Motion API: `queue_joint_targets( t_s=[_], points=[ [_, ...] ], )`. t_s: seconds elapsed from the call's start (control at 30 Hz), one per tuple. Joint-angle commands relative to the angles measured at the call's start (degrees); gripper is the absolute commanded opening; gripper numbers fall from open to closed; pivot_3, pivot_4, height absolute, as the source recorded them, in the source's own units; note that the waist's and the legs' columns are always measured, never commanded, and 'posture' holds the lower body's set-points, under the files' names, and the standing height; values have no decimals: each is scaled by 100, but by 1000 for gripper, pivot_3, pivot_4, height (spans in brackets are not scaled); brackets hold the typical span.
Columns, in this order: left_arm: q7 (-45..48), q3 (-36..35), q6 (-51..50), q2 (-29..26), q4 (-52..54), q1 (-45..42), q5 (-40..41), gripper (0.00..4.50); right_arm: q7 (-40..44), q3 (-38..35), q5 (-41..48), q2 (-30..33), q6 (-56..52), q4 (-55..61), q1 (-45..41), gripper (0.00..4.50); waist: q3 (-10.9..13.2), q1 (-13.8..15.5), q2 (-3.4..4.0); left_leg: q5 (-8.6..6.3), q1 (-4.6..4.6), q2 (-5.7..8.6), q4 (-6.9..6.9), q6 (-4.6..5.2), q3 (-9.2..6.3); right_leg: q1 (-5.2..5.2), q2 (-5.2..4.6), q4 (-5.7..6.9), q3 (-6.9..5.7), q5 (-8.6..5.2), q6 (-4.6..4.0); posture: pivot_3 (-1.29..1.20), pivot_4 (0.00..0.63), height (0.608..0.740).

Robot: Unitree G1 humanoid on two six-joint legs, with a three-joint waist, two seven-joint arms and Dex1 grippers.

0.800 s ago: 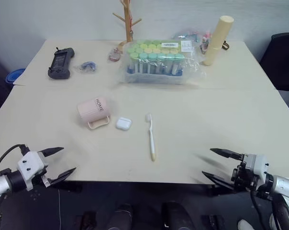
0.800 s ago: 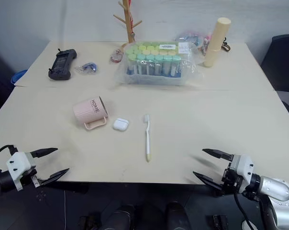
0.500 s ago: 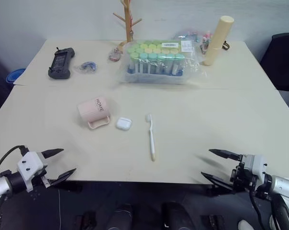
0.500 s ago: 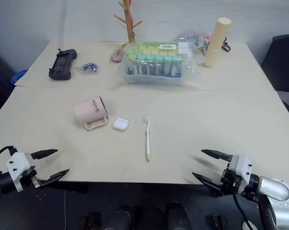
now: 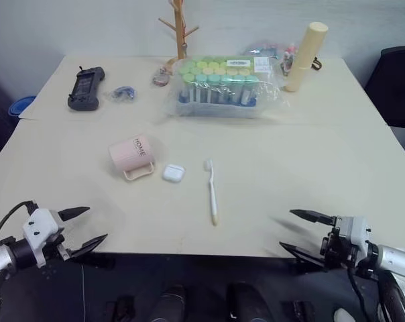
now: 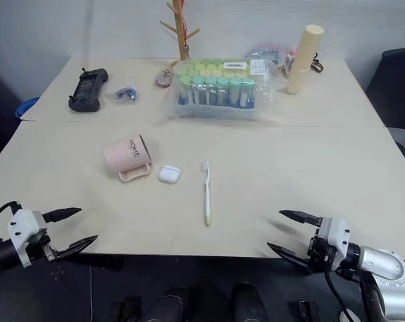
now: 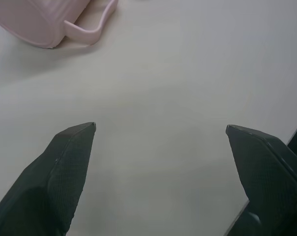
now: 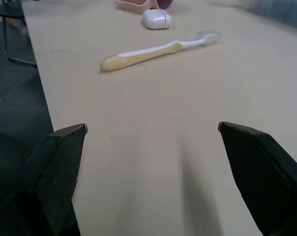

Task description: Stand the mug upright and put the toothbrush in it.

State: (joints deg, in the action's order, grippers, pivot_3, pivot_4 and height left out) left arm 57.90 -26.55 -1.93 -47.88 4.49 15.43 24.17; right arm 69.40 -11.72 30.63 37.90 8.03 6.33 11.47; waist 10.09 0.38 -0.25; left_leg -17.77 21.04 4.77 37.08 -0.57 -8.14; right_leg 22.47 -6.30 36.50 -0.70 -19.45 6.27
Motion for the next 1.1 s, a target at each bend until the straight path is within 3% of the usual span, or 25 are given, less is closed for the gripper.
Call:
queue_joint_targets(
  t_s=[0.03,0.17,0.37,0.67,0.77,0.9,1.03,1.1],
  points=[
    [124,144,-462,-316,503,-557,290,4500,-170,46,442,-111,-324,778,-134,4476,1,31,2,0,-1,1,1,0,0,-1,-1,0,1,0,0,0,150,740],
    [281,1442,-907,-530,307,-2277,-222,4500,-478,278,532,-344,-545,1331,-408,4476,1,114,3,4,1,3,5,-6,-8,-1,1,3,-4,8,3,0,150,740],
    [804,3385,-760,209,-1417,-4971,-1411,4500,-674,338,425,-390,-645,1411,-433,4476,2,110,3,5,11,20,6,-3,6,11,31,0,-12,12,8,0,150,740],
    [1331,4697,-840,1096,-3922,-7051,-2688,4500,-900,276,442,-469,-662,1549,-253,4476,16,-25,-20,2,7,-5,13,5,73,34,68,32,11,18,19,0,150,740],
    [1050,5010,-414,1414,-4921,-7547,-3226,4500,-981,280,442,-490,-670,1671,-152,4476,16,-14,-23,2,6,-5,21,5,75,34,67,32,12,18,20,0,150,740],
    [1295,5131,195,1707,-5635,-7794,-3447,3678,-1057,229,439,-476,-663,1723,-93,4500,16,-23,-24,1,2,-3,29,6,79,33,66,39,19,18,22,0,150,740],
    [1596,5090,547,1774,-5787,-7820,-3509,2484,-1068,210,438,-446,-657,1709,-100,4500,16,-24,-24,1,2,-7,25,6,82,36,70,39,22,18,23,0,150,740],
    [1610,5072,626,1794,-5852,-7825,-3547,2369,-1056,219,427,-434,-656,1659,-154,4500,16,-22,-24,1,3,-7,27,6,82,35,69,39,23,18,23,0,150,740]
  ],
)
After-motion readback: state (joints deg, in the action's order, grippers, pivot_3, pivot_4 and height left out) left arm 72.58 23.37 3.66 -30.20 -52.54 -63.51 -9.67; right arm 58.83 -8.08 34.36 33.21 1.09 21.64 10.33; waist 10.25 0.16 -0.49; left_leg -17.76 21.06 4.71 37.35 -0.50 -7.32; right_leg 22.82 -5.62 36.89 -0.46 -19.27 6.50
